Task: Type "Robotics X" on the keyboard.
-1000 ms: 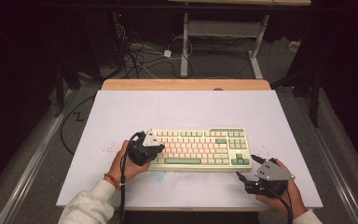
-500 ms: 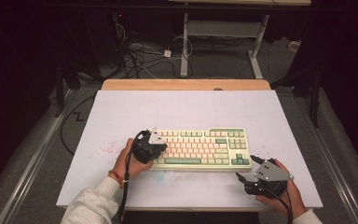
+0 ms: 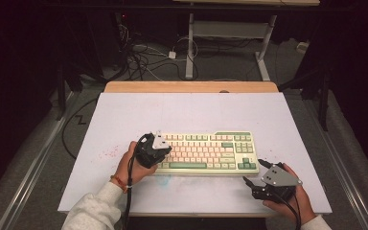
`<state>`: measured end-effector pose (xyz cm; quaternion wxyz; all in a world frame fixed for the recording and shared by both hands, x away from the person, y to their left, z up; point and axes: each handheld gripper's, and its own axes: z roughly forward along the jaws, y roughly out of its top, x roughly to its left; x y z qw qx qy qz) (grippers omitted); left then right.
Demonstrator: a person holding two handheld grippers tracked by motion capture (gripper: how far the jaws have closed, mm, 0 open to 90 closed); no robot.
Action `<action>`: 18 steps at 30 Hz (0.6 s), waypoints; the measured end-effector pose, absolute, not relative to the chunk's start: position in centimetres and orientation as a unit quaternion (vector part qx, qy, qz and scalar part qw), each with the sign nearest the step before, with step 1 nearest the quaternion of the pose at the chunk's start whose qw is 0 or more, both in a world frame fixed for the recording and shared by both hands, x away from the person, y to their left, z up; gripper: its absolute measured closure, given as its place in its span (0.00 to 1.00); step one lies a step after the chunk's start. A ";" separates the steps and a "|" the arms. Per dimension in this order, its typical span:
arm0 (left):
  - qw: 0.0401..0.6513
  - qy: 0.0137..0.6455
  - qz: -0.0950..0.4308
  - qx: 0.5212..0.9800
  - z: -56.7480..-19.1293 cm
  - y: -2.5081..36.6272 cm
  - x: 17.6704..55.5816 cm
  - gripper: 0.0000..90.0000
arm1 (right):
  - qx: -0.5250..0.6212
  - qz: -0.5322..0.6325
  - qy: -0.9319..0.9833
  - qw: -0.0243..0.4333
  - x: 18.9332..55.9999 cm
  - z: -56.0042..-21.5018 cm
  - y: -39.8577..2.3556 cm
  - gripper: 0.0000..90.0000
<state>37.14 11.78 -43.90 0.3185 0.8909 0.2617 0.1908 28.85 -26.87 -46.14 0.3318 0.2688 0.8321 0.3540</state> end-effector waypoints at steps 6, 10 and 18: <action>0.327 0.260 0.205 0.885 -43.5 12.1 36.9 0.88 | 0.271 0.354 0.832 0.331 28.9 -46.1 -26.9 0.28; 0.334 0.256 0.214 0.881 -43.4 12.4 36.7 0.83 | 0.270 0.352 0.832 0.332 28.9 -46.2 -26.9 0.28; 0.345 0.253 0.240 0.871 -43.3 12.9 36.2 0.62 | 0.276 0.348 0.832 0.333 29.0 -46.2 -27.0 0.28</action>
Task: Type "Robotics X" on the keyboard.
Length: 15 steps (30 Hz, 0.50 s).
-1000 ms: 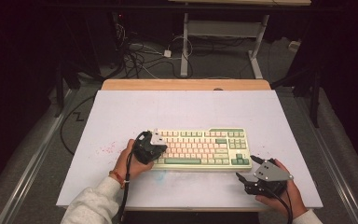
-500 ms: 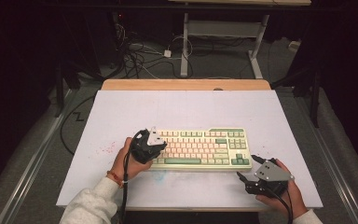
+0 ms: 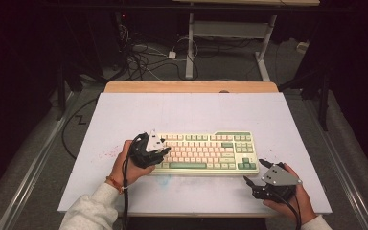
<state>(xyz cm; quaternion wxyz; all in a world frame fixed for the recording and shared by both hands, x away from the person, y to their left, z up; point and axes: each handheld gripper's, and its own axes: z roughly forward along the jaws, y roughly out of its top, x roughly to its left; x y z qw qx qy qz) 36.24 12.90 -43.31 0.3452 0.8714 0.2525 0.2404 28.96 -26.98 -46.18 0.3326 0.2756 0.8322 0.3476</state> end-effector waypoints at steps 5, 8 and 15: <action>0.355 0.254 0.263 0.860 -43.1 13.1 35.9 0.45 | 0.279 0.348 0.831 0.332 29.0 -46.2 -27.0 0.28; 0.361 0.255 0.268 0.856 -43.2 13.1 35.6 0.37 | 0.282 0.347 0.831 0.332 29.1 -46.2 -27.1 0.28; 0.371 0.253 0.271 0.852 -43.3 13.3 35.5 0.26 | 0.296 0.353 0.820 0.340 29.2 -46.0 -27.4 0.29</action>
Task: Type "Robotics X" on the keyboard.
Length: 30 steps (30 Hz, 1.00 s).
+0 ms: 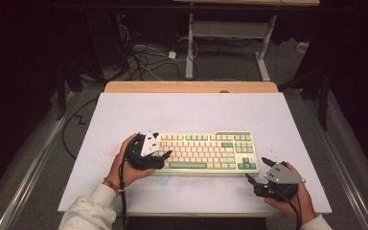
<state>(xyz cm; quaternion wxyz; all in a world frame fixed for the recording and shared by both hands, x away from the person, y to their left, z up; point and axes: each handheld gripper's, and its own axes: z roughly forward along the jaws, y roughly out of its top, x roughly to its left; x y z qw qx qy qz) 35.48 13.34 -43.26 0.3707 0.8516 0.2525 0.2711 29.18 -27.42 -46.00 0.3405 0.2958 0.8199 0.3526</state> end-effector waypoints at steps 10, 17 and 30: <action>0.360 0.239 0.282 0.856 -43.6 13.7 35.0 0.19 | 0.315 0.352 0.808 0.351 29.4 -45.8 -27.8 0.31; 0.356 0.245 0.288 0.855 -44.0 14.9 34.6 0.19 | 0.328 0.351 0.804 0.352 29.6 -45.6 -28.1 0.33; 0.350 0.250 0.285 0.856 -44.7 16.1 33.7 0.19 | 0.330 0.359 0.800 0.350 29.8 -45.2 -28.3 0.38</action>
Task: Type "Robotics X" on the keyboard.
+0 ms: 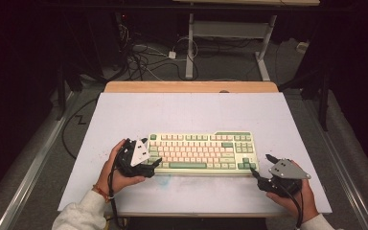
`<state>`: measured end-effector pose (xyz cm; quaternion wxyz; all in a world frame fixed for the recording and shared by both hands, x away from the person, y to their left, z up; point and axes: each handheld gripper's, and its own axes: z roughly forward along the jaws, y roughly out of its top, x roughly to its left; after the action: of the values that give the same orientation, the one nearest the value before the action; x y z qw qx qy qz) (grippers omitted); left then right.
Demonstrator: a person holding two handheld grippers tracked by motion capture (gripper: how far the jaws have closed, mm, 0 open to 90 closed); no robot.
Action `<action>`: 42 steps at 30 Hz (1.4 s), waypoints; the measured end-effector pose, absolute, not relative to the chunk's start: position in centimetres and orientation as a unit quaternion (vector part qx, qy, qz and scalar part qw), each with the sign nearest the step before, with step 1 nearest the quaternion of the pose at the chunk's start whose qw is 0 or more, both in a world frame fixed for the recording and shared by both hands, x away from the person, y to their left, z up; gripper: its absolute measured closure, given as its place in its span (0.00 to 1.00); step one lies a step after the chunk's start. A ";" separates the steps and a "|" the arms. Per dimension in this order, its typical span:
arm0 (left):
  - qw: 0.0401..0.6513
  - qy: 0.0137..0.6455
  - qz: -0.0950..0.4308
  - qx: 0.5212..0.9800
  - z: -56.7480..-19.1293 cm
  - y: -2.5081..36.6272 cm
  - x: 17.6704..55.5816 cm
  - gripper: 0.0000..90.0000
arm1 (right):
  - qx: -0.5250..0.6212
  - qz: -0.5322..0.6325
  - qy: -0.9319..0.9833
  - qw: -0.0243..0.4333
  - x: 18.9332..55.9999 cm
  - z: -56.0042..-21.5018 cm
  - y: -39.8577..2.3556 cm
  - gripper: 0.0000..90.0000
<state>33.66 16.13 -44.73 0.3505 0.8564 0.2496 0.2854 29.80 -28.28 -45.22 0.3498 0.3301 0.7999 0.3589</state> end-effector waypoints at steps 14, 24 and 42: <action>0.372 0.251 0.258 0.856 -45.3 16.2 32.6 0.27 | 0.324 0.379 0.802 0.330 30.5 -44.4 -28.0 0.51; 0.391 0.225 0.194 0.871 -45.1 13.6 33.2 0.72 | 0.319 0.387 0.798 0.334 30.5 -44.4 -28.0 0.46; 0.357 0.200 0.148 0.900 -46.0 9.0 34.9 0.94 | 0.308 0.385 0.806 0.329 30.9 -44.2 -27.1 0.45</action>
<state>34.88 9.01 -46.01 0.3569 0.9003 0.2004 0.1483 30.91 -27.08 -44.24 0.3287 0.3076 0.8055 0.3853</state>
